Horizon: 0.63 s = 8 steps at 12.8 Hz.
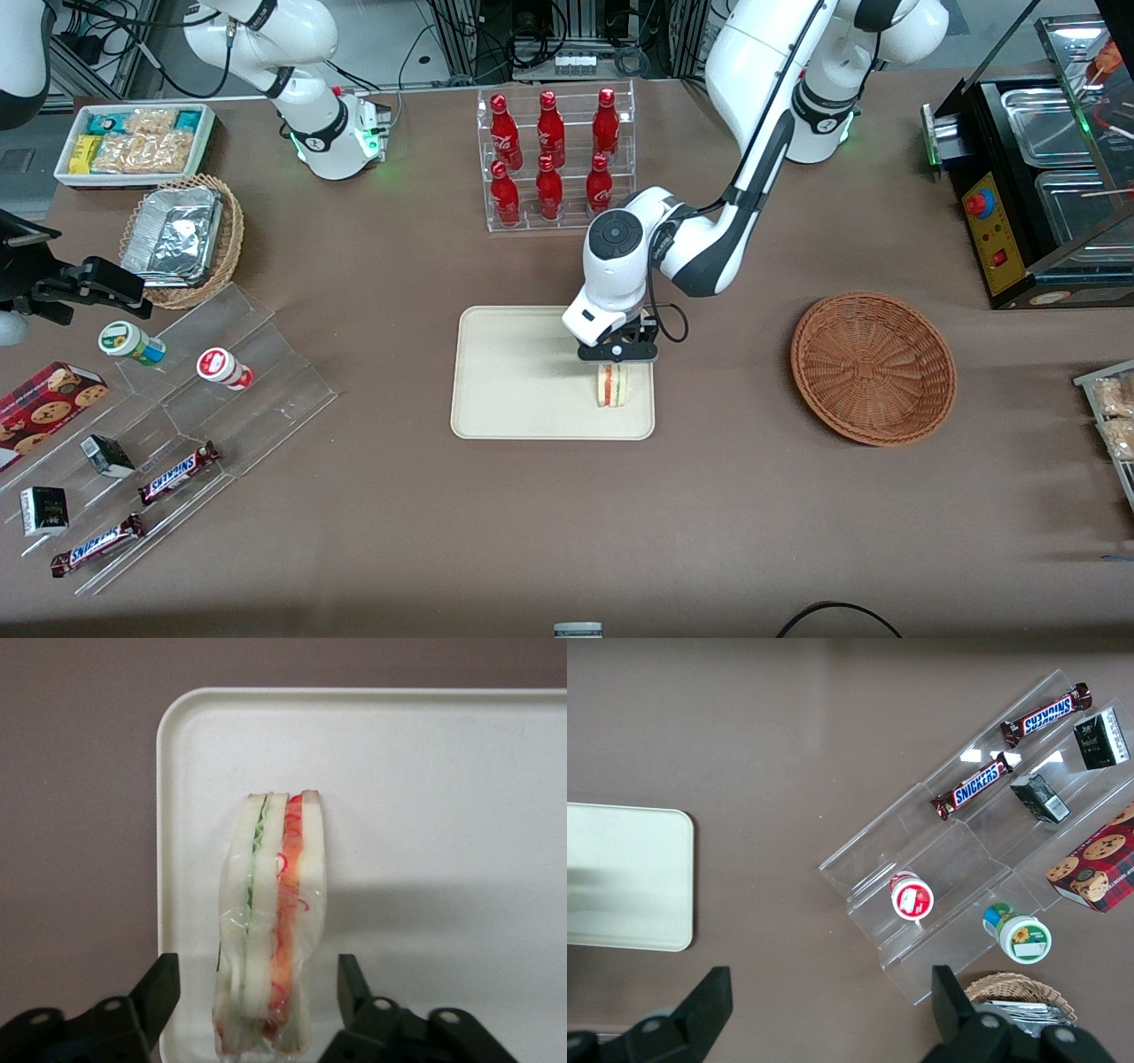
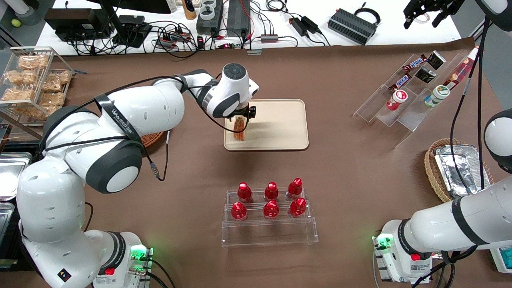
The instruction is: Place sandwich from basket to tray
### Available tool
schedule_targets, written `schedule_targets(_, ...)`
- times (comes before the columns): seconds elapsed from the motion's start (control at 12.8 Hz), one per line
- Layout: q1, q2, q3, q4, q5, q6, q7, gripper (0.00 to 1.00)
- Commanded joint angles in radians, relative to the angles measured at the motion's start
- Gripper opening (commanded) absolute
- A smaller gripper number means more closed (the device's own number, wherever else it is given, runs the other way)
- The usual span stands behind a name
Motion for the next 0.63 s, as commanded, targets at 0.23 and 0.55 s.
schedule_targets(0.23, 0.009, -0.182, 0.023, 0.004, 0.003, -0.217, -0.026, 1.0)
schedule_targets(0.55, 0.073, -0.32, 0.023, 0.004, 0.005, -0.394, -0.021, 1.0)
